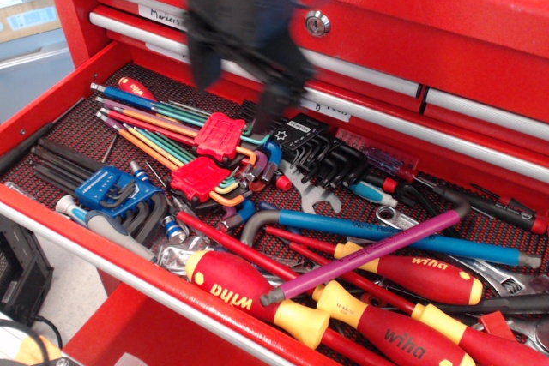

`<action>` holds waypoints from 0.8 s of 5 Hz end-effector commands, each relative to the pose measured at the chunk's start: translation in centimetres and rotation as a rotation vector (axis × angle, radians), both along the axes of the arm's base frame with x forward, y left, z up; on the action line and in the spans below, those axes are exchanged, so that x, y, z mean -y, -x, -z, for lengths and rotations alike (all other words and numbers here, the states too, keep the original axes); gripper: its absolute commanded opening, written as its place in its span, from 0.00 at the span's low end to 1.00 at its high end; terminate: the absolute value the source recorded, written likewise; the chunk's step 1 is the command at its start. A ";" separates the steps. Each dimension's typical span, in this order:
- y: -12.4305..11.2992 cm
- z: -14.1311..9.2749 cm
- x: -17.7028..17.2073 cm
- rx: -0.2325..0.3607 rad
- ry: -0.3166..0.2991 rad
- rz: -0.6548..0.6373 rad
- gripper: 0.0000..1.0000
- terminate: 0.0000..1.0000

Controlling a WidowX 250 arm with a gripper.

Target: Pick up violet Allen key

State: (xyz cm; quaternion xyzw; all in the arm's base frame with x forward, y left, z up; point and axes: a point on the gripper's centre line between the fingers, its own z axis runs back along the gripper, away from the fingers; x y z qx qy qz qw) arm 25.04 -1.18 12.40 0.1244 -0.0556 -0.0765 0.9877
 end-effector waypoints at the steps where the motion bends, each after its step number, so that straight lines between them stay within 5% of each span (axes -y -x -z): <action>1: 0.7 2.5 5.1 0.018 0.038 0.126 1.00 0.00; 4: -0.3 7.4 7.5 0.062 0.118 0.199 1.00 0.00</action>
